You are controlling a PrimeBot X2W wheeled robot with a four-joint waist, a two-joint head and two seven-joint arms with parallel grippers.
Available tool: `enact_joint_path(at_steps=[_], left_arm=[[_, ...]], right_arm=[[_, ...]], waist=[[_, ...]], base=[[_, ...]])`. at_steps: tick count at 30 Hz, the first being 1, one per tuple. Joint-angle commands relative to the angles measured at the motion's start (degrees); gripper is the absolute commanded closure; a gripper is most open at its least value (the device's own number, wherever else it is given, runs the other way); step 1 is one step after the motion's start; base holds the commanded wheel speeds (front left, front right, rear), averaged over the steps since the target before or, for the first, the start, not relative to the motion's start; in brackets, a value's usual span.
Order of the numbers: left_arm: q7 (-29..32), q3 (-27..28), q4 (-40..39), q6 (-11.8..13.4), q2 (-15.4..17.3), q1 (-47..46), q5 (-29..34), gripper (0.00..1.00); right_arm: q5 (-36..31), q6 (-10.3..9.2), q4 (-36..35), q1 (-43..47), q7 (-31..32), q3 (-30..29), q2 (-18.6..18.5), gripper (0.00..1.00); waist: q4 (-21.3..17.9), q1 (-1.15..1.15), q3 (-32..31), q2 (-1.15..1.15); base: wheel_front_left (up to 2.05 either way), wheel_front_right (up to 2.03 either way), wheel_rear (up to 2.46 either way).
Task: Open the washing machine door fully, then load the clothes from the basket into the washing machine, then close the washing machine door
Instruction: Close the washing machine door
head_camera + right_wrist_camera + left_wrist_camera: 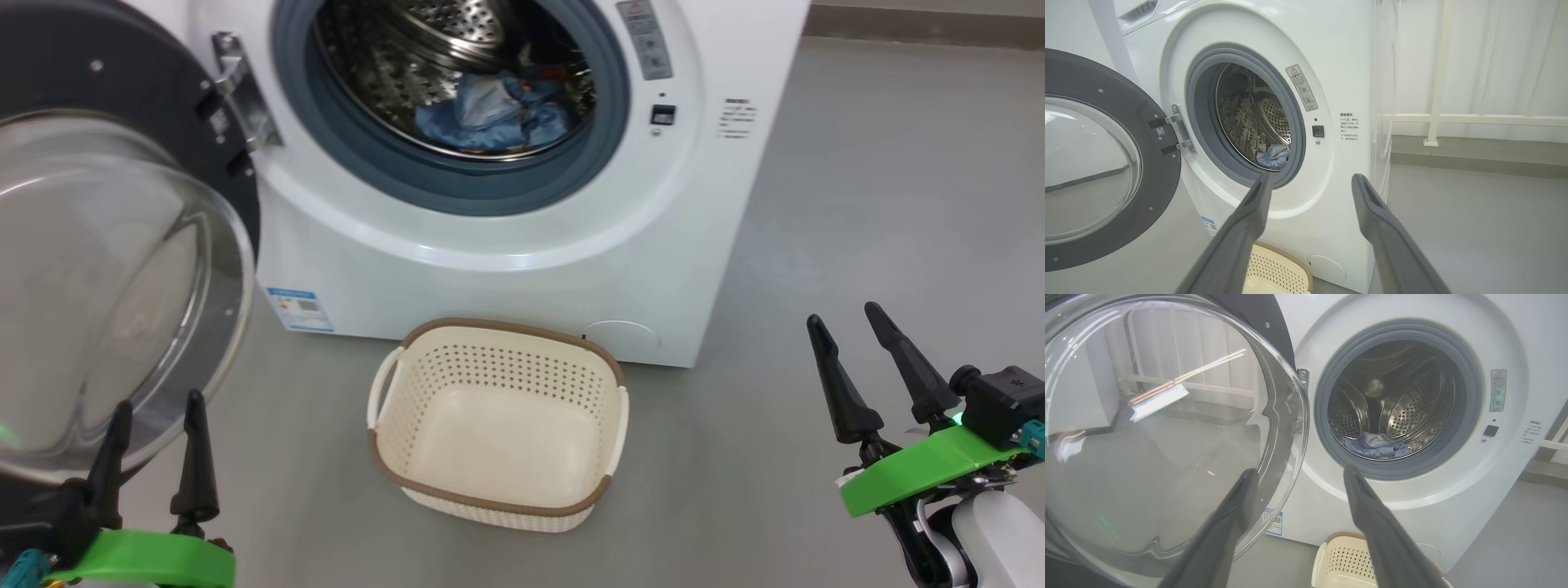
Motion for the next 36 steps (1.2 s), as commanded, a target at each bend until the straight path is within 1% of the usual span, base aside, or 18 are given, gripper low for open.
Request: enact_joint_path(at_steps=[1,11,12,26,36], left_arm=[[-0.3,2.1,-1.7,0.6,1.4,-0.3,0.9,0.0],[-0.3,2.3,-2.4,1.9,1.1,0.5,1.3,0.0],[-0.3,2.3,-2.4,1.9,1.1,0.5,1.3,0.0],[-0.3,1.8,-1.9,2.1,1.3,0.6,1.1,0.0],[0.1,1.4,-2.2,2.2,1.8,0.6,1.0,0.0]], right_arm=[[0.7,0.42,-1.1,-0.4,-0.5,0.9,-1.2,0.0],[0.9,0.42,-0.7,-0.6,-0.5,1.8,-1.7,0.0],[0.9,0.42,-0.7,-0.6,-0.5,1.8,-1.7,0.0],[1.2,0.42,-0.2,-0.8,-0.5,2.9,-1.8,0.0],[1.4,0.42,-0.1,-0.9,-0.5,3.4,-1.2,0.0]], waist=[[2.7,0.0,0.1,0.0],[9.4,0.0,0.0,0.0],[9.4,0.0,0.0,0.0],[16.1,0.0,-0.6,0.0],[19.5,0.0,-0.6,0.0]], base=[[0.0,0.0,0.0],[0.0,0.0,0.0],[0.0,0.0,0.0],[0.0,0.0,0.0],[0.0,0.0,0.0]])
